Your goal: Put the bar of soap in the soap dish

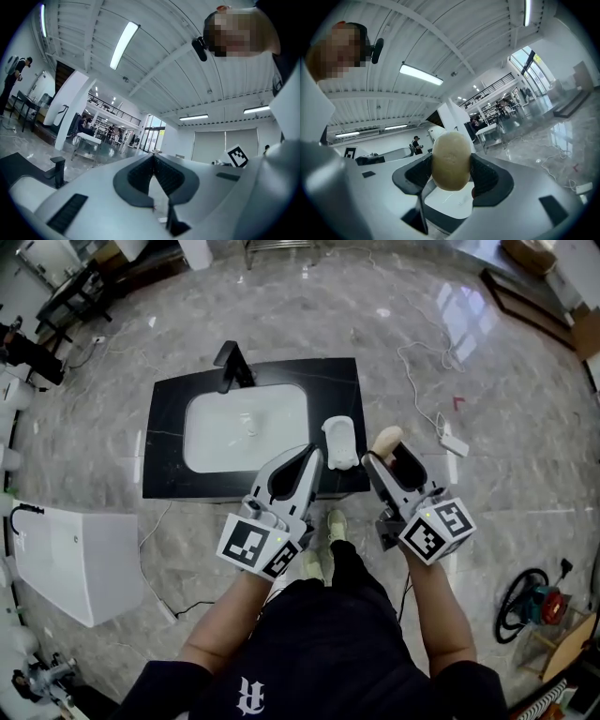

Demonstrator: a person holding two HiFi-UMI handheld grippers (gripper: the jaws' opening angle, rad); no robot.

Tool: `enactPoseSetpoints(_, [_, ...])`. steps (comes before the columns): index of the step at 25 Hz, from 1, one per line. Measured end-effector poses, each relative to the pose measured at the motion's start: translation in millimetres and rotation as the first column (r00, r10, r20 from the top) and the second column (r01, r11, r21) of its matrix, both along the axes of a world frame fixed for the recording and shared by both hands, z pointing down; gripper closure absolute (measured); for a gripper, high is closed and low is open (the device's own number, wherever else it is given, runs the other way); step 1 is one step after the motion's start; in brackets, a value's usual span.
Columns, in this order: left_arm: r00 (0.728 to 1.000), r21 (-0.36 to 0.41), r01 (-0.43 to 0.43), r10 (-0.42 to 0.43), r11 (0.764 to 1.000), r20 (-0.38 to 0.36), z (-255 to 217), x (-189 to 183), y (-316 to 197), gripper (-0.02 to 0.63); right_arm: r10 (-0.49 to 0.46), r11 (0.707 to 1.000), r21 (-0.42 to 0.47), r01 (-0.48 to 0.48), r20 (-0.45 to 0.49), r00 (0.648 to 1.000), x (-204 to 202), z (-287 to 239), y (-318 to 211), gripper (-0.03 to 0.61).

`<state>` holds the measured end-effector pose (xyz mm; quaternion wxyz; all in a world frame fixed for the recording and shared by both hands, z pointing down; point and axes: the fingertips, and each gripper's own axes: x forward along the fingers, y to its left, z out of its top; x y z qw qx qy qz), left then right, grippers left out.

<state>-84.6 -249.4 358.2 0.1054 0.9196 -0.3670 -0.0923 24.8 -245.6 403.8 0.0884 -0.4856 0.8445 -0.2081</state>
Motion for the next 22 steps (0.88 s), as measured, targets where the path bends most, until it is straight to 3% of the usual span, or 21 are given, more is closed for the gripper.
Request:
enactPoseSetpoints(14, [0.998, -0.084, 0.036, -0.031, 0.996, 0.05, 82.8, 19.9, -71.5, 0.607, -0.02, 0.969, -0.246, 0.008, -0.043, 0.999, -7.8, 143.9, -75.8, 0.322])
enactPoseSetpoints(22, [0.996, -0.14, 0.05, -0.04, 0.989, 0.075, 119.0, 17.0, -98.1, 0.606, -0.015, 0.942, -0.333, -0.035, -0.146, 0.989, -16.5, 220.3, -102.3, 0.322])
